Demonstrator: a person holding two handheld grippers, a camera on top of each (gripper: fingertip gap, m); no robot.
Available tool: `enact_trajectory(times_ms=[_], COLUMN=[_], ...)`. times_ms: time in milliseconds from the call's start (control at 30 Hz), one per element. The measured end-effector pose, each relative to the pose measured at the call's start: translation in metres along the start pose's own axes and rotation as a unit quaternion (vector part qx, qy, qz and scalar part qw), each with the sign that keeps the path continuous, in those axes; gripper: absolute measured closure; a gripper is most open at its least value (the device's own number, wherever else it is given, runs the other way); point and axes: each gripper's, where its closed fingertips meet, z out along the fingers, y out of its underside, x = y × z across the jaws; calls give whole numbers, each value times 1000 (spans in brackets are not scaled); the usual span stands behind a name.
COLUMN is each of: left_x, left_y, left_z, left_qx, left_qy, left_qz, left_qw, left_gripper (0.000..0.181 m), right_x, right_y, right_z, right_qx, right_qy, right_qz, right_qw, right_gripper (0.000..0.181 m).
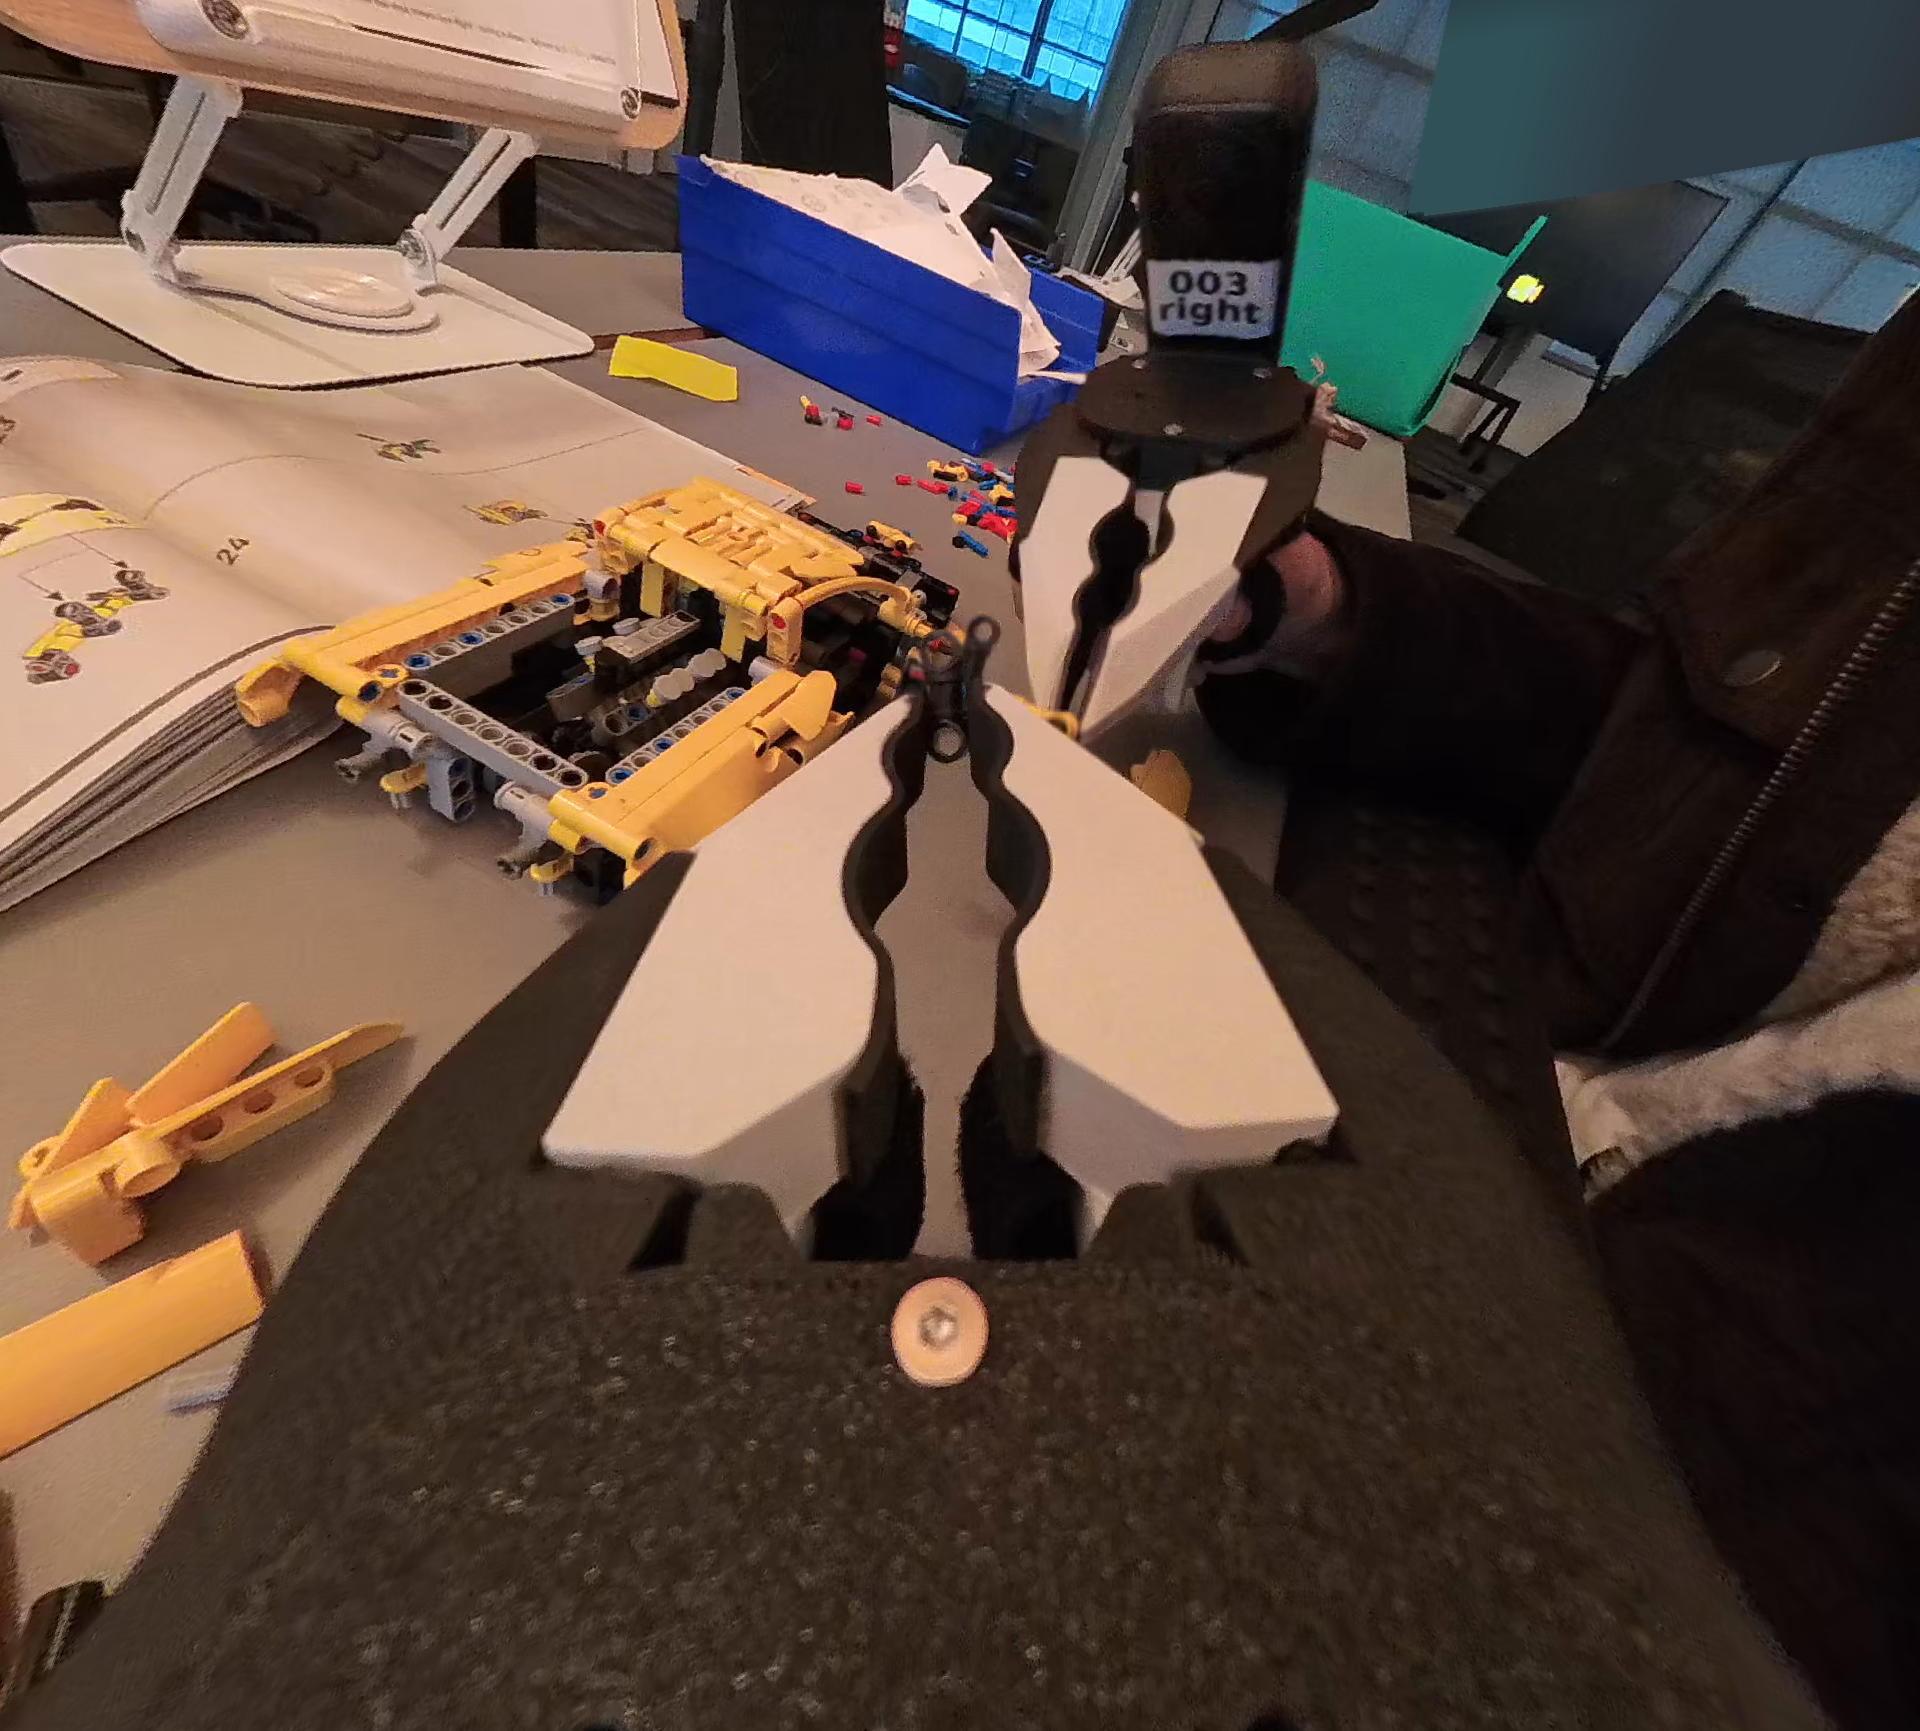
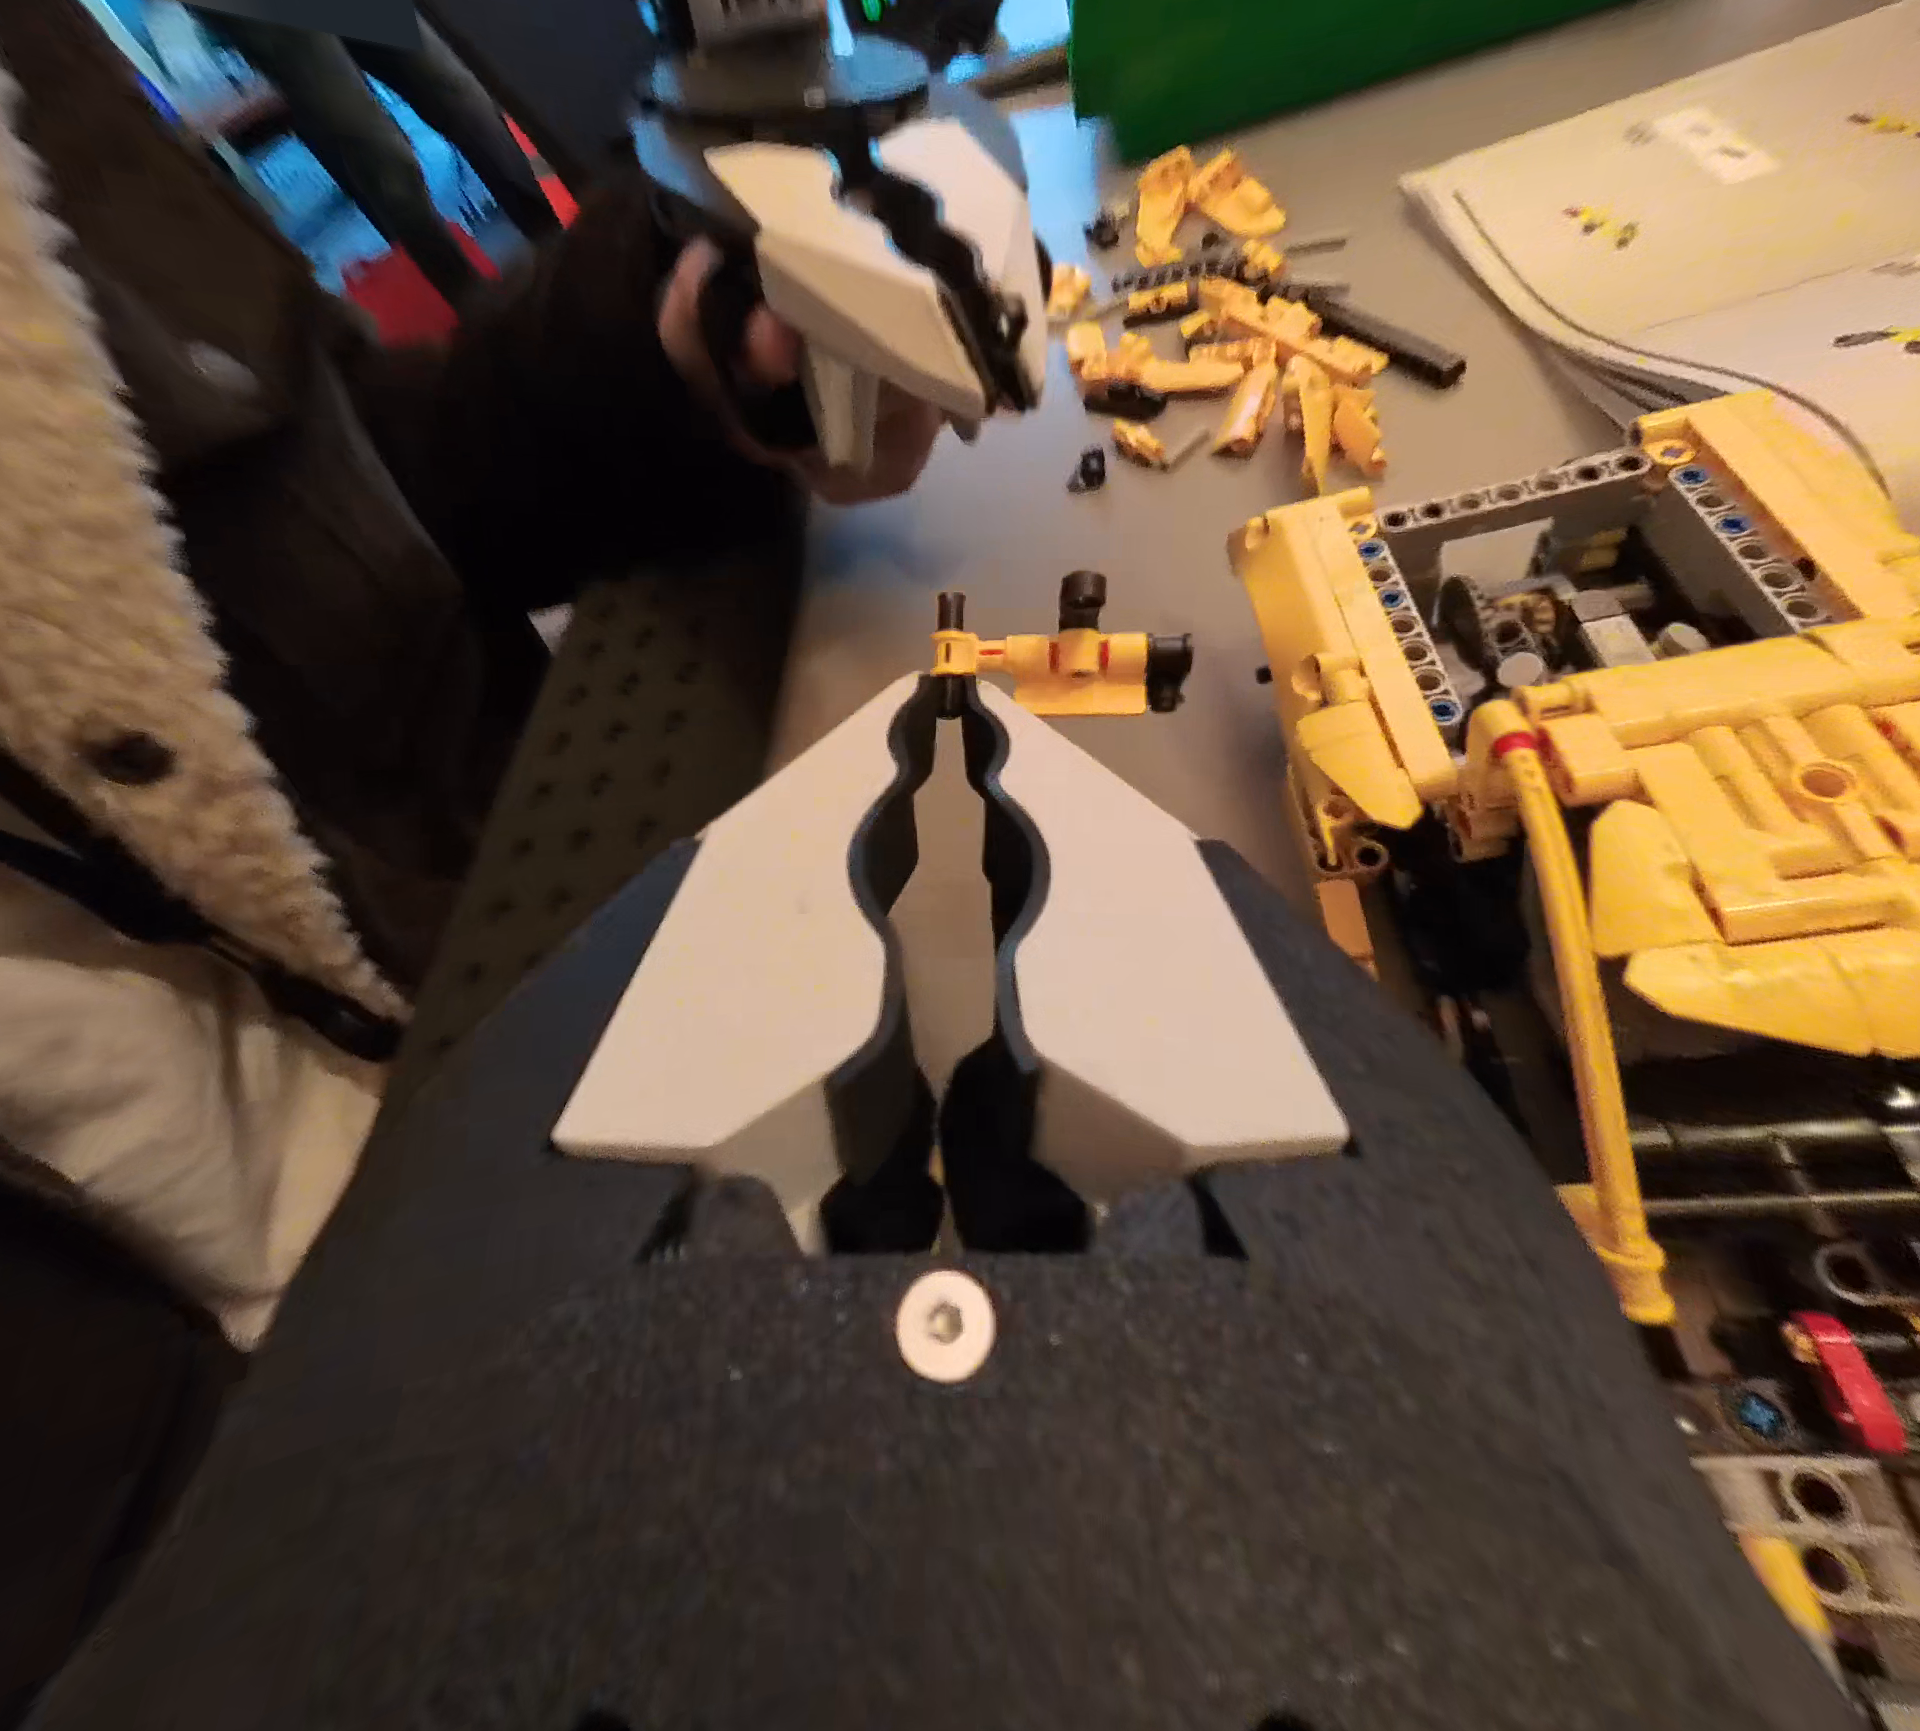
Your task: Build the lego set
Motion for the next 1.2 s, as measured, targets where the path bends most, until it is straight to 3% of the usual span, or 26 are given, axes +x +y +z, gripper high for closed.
enact_trajectory(times_ms=[233,733,1200], left_x=[14,32,30], left_y=[4,9,2], left_z=[3,6,4], left_qx=[-10,-21,-3], left_qy=[30,78,76], left_qz=[14,19,-10], left_qw=[999,997,997], left_gripper=[175,175,175], right_x=[-8,-19,-17], right_y=[-15,-12,-13], right_z=[-6,-1,-7], right_qx=[59,45,56], right_qy=[-69,-86,-98], right_qz=[77,62,75], right_qw=[993,993,991], right_gripper=[178,178,178])
